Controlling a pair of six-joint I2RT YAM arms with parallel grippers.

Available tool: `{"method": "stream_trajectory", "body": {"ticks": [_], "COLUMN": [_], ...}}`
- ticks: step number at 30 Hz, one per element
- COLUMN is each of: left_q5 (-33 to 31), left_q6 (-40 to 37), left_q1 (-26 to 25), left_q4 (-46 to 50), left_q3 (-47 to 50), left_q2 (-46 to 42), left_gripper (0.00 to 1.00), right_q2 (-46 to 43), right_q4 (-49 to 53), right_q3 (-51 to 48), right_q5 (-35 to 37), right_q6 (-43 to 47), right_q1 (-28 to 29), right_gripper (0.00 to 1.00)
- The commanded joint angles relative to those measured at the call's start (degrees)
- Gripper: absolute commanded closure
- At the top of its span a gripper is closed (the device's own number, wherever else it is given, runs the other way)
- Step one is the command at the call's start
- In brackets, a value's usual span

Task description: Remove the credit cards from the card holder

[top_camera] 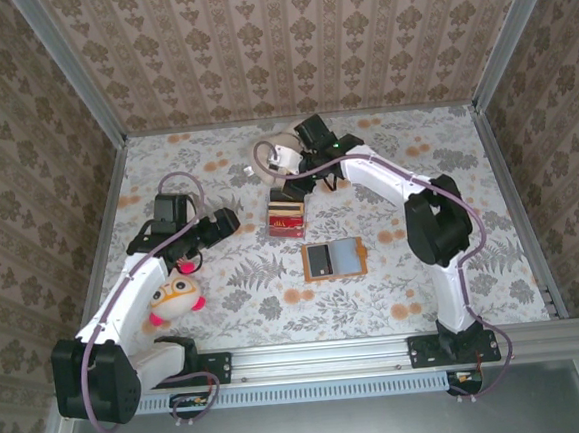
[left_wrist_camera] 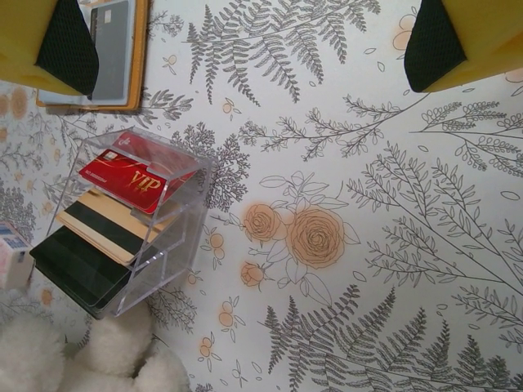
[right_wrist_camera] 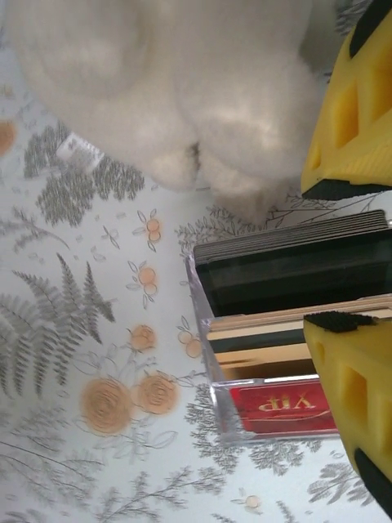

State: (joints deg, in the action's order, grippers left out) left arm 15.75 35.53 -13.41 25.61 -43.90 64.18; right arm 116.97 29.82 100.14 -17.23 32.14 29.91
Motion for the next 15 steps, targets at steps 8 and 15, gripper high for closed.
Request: {"method": "stream_trajectory", "body": {"ticks": [8,15], "left_q5": [2.04,-0.63], "left_q6": [-0.33,1.97], "left_q1": [-4.30,-12.34], "left_q4": [-0.32,-2.63], "left_q3": [-1.65,-3.26], "left_q2": [2.15,6.17], "left_gripper": [0.00,0.00], "right_q2": [-20.85,-27.95], "right_q4": [-2.17,-2.46], "right_q3": [-19.49,-34.47], "right_q5": [12.07,7.83], "right_q6": [-38.45,-57.45], "right_q1": [0.26,0.29], "right_gripper": [0.43,0.44]}}
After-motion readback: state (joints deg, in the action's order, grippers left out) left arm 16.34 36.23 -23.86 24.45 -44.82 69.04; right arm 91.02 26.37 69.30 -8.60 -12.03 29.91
